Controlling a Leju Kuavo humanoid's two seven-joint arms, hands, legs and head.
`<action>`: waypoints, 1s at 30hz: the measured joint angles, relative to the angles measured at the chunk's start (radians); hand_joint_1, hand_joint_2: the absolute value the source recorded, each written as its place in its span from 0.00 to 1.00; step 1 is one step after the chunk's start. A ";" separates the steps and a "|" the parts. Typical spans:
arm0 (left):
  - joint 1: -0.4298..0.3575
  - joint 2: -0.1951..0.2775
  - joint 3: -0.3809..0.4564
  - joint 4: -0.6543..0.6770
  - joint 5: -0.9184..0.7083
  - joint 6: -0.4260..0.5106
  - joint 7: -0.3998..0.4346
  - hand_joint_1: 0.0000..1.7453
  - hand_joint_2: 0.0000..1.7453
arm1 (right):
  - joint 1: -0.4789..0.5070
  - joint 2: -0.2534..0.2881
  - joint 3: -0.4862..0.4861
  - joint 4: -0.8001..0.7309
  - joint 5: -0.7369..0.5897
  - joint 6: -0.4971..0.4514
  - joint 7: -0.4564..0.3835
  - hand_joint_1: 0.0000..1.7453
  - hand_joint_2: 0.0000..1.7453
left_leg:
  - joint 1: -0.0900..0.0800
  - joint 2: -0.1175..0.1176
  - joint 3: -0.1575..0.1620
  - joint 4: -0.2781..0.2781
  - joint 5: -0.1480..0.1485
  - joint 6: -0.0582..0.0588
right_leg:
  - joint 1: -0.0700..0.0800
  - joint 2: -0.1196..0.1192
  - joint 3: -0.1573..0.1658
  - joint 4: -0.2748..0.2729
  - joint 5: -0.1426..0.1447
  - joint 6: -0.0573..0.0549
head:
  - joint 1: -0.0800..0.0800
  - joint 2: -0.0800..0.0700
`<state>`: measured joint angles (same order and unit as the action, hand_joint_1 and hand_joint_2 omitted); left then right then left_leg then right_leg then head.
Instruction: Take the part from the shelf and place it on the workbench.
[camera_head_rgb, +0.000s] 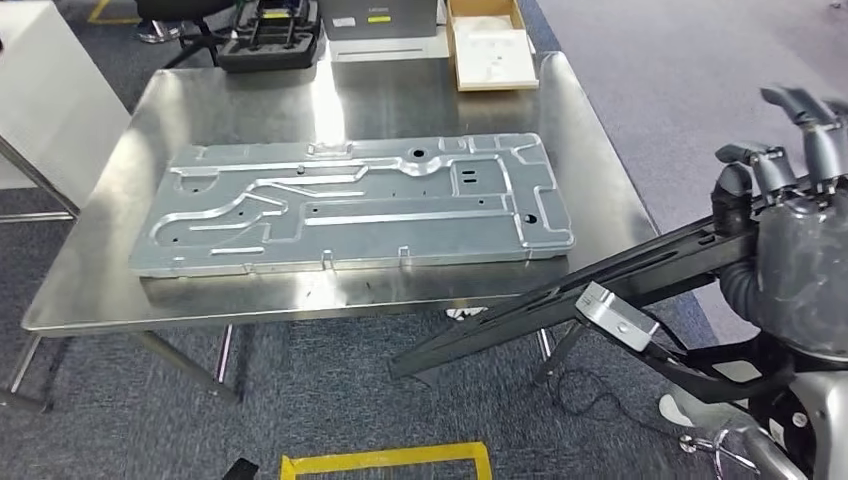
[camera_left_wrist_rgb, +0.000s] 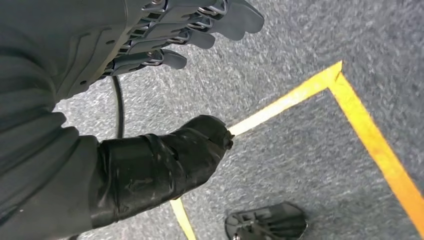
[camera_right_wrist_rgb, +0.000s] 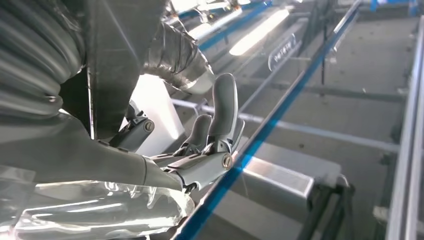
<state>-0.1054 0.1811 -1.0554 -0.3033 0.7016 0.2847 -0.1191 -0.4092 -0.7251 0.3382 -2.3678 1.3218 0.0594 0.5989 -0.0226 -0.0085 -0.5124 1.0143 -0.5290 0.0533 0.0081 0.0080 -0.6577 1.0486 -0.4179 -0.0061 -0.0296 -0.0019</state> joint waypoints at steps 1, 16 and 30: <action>-0.001 0.000 0.000 0.000 0.000 0.000 0.000 0.00 1.00 | 0.002 -0.001 -0.002 0.000 0.000 0.000 0.000 1.00 1.00 | 0.000 0.000 0.002 0.001 -0.002 -0.004 | 0.001 0.001 0.001 -0.004 -0.003 -0.003 | 0.000 0.000; 0.002 0.001 0.000 0.000 0.002 0.010 0.001 0.00 1.00 | 0.034 -0.006 -0.011 -0.001 0.003 -0.006 -0.003 1.00 1.00 | 0.009 0.001 -0.131 0.015 0.085 -0.020 | -0.009 0.007 0.131 -0.019 -0.085 -0.003 | -0.005 0.000; -0.001 0.003 -0.001 0.000 0.005 0.014 0.002 0.00 1.00 | 0.089 0.000 -0.011 0.041 0.003 -0.032 -0.013 1.00 1.00 | 0.006 -0.005 -0.045 0.005 0.042 -0.003 | -0.023 0.000 0.025 0.024 -0.038 0.025 | 0.001 0.000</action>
<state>-0.1059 0.1843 -1.0560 -0.3032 0.7071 0.2983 -0.1174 -0.3198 -0.7249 0.3268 -2.3268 1.3246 0.0270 0.5857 -0.0164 -0.0131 -0.5574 1.0193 -0.4874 0.0506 -0.0149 0.0079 -0.6323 1.0724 -0.4558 0.0184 -0.0289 -0.0019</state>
